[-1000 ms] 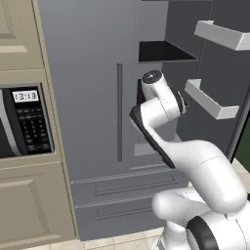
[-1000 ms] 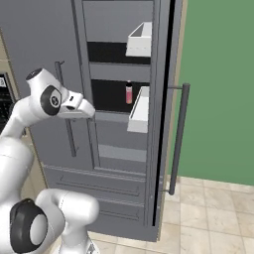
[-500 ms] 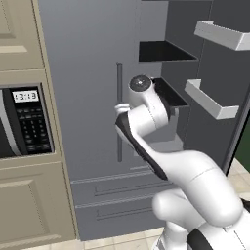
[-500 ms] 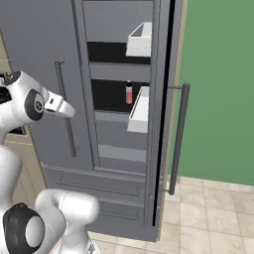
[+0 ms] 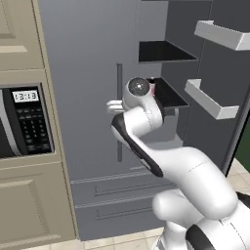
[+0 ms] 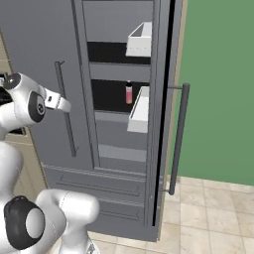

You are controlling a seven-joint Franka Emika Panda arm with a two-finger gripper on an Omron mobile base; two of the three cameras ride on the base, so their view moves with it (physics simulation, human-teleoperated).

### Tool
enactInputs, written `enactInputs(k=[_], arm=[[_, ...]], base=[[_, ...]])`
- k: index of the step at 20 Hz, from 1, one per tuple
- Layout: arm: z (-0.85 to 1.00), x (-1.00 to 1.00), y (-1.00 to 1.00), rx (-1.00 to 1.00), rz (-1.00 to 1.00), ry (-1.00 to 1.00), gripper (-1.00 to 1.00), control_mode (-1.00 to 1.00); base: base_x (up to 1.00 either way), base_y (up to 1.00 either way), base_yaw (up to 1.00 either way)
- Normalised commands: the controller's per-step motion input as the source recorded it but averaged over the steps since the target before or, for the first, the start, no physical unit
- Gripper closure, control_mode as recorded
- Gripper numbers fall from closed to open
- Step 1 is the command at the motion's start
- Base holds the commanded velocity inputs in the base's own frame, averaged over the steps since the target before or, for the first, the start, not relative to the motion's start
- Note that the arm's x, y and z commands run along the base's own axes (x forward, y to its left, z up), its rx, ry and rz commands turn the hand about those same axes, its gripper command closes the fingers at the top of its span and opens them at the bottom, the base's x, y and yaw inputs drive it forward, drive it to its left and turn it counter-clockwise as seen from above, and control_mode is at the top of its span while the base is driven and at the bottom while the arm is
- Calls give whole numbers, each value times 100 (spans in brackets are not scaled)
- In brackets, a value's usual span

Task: Open the fridge, grab two sodas, and place both sodas inside the bowl with ice on the dining counter.

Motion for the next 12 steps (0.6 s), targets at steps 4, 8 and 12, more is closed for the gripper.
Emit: enactInputs(k=[4,8,12], arm=[[5,44,8,1,8,0,-100,-100],[1,44,5,0,3,0,-100,-100],[0,41,13,0,1,0,-100,-100]], base=[[0,0,0],[0,0,0],[0,0,0]])
